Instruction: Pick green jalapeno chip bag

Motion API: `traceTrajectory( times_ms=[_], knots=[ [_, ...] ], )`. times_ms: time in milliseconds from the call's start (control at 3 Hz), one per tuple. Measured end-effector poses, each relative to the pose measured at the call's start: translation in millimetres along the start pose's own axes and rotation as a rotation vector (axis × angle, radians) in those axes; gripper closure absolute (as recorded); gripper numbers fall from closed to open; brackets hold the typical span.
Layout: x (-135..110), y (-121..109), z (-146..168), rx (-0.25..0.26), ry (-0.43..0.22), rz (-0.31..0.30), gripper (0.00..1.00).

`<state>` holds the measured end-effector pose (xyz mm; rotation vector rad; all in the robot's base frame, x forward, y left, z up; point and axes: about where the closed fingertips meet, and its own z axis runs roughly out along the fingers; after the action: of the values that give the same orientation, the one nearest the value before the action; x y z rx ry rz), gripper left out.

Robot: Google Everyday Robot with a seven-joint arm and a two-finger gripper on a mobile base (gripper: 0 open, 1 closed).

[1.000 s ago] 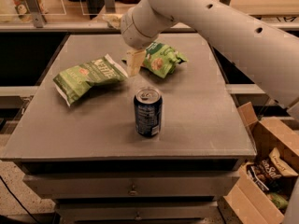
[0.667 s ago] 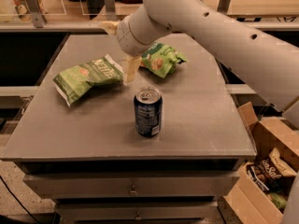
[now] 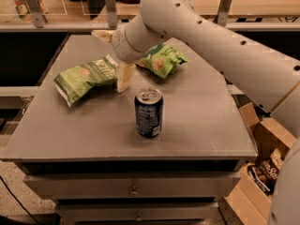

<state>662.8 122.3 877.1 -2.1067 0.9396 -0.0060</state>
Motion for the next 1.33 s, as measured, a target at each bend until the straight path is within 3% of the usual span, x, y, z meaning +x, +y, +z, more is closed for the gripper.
traceTrajectory(
  times_ms=[333,667,1333],
  knots=[
    [-4.6,-1.2,9.5,-0.010,-0.022,-0.001,0.16],
    [-7.9,-4.0,16.5,-0.021,-0.031,-0.005,0.41],
    [-12.9,-10.6,21.5,-0.075,0.019,-0.032,0.86]
  ],
)
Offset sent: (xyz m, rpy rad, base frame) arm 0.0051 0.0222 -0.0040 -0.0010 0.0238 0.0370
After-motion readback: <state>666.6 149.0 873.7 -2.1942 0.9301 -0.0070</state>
